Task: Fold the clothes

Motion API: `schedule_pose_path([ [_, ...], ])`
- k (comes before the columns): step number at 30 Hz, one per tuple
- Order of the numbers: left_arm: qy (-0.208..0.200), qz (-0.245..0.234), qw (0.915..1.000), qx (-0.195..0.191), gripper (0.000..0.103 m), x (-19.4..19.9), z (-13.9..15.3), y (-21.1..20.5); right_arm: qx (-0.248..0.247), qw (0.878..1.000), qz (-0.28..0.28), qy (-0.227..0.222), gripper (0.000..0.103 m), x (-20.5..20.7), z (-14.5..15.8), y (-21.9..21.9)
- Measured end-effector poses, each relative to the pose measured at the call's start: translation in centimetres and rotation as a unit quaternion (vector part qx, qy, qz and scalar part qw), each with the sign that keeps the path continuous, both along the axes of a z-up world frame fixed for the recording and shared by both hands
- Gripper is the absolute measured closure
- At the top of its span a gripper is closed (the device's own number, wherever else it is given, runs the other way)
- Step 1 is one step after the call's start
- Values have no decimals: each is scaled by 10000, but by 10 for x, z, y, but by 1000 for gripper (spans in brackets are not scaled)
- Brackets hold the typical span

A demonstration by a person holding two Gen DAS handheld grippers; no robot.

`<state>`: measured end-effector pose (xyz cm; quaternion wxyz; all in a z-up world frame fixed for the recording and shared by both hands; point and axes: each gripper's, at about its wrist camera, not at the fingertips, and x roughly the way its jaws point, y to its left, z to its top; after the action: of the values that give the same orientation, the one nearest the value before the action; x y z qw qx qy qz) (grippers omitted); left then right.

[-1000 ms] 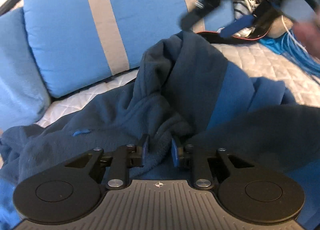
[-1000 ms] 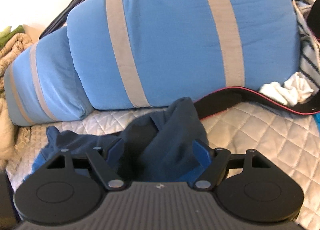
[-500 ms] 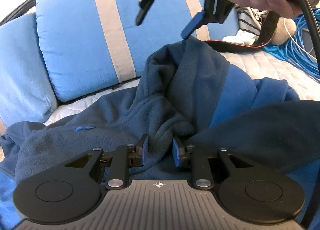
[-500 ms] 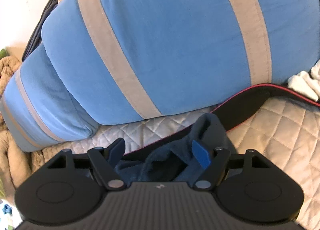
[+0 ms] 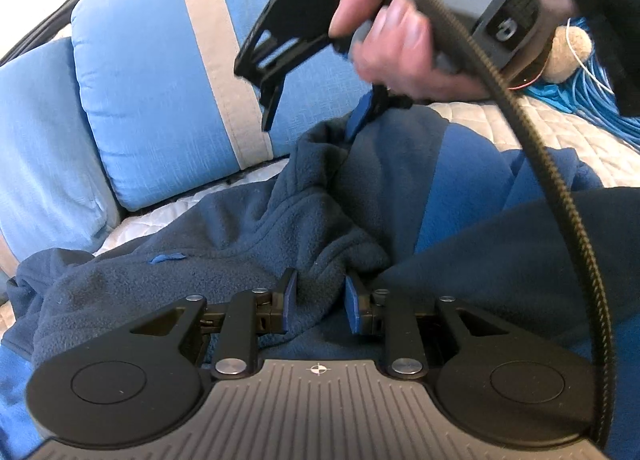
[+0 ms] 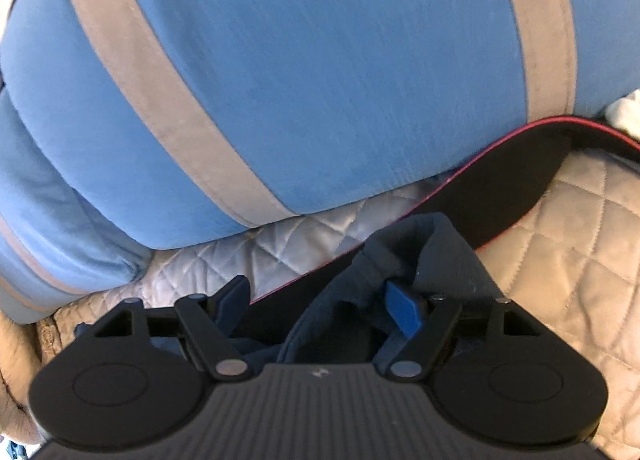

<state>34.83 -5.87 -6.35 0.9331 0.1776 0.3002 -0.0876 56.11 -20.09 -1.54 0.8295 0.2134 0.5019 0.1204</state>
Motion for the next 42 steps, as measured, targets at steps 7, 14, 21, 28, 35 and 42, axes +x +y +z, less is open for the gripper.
schedule_pose_path([
  [7, -32, 16, 10000, 46, 78, -1, -1, -2, -432, 9990, -5, 63, 20, 9, -8, 11],
  [14, -3, 23, 10000, 39, 78, 0, 0, -1, -803, 9962, -304, 119, 84, 8, -6, 8],
  [21, 4, 16, 10000, 71, 78, 0, 1, -2, 1341, 9863, -586, -760, 90, -19, -15, -62],
  [28, -11, -2, 9999, 140, 78, 0, 1, -4, 3252, 9380, -941, -753, 92, -27, -91, -127],
  [35, -15, 11, 9999, 144, 78, 0, 1, -4, 3229, 9425, -744, -435, 52, -24, -83, -121],
  [42, -31, 15, 9999, 153, 78, 1, 0, -4, 1470, 9880, -382, -287, 37, -21, -22, -78],
])
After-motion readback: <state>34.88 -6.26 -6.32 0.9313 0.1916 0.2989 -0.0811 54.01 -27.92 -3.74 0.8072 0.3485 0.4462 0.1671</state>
